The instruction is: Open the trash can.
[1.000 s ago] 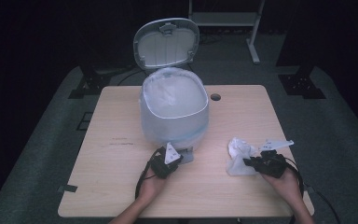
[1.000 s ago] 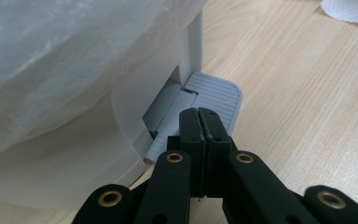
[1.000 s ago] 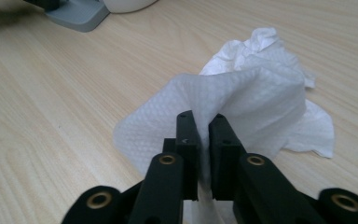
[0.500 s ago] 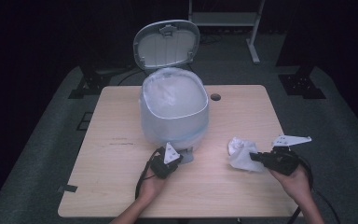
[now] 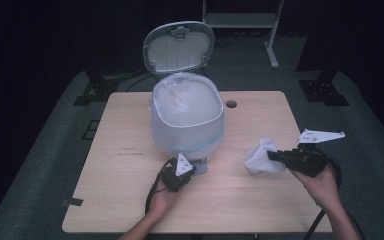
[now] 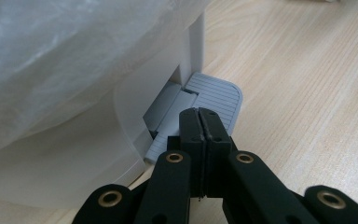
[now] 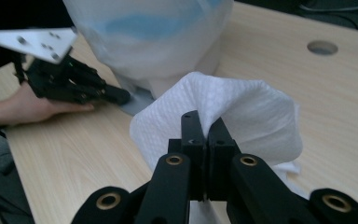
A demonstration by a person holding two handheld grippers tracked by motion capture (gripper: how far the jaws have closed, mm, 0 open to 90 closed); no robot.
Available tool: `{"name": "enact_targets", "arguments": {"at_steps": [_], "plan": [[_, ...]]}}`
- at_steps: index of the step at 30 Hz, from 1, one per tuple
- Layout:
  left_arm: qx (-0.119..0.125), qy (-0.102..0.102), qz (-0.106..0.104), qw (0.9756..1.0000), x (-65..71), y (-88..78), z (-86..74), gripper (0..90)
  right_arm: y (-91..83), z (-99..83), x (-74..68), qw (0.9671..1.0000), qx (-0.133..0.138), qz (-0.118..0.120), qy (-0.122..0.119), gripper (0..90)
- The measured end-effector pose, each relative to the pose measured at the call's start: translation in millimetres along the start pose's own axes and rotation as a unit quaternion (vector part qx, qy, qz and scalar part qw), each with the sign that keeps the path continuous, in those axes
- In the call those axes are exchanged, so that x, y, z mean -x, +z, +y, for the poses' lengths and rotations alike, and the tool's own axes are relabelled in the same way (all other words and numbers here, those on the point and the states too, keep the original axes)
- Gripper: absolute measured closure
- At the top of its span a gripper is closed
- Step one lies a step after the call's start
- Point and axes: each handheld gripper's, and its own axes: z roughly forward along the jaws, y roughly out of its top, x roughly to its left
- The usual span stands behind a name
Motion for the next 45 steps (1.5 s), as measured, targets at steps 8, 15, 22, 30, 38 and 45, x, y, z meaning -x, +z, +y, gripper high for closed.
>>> {"name": "enact_targets", "arguments": {"at_steps": [8,15,22,30,38,45], "plan": [[0.007,0.0,0.004,1.0,1.5,0.5,-0.8,89.7,-12.7,40.9,-13.9,0.9995,0.018,0.018,-0.018,88.0],[0.009,-0.001,0.005,0.9999,1.6,0.3,-1.4,89.7,-18.7,68.9,-21.7,0.999,0.018,0.024,-0.033,88.0],[0.009,-0.002,0.006,0.9999,2.0,0.3,-1.5,89.7,-21.6,92.1,-27.5,0.9984,0.017,0.027,-0.046,88.0],[0.008,-0.001,0.009,0.9999,2.7,0.0,-1.7,89.7,-26.3,113.8,-32.5,0.9977,0.02,0.031,-0.057,88.0],[0.009,-0.001,0.009,0.9999,2.9,0.2,-1.9,89.8,-30.6,134.8,-34.3,0.9969,0.026,0.038,-0.064,88.0],[0.009,0.0,0.011,0.9999,3.1,0.2,-1.9,89.7,-31.3,158.7,-44.7,0.9958,0.02,0.039,-0.08,88.0]]}}
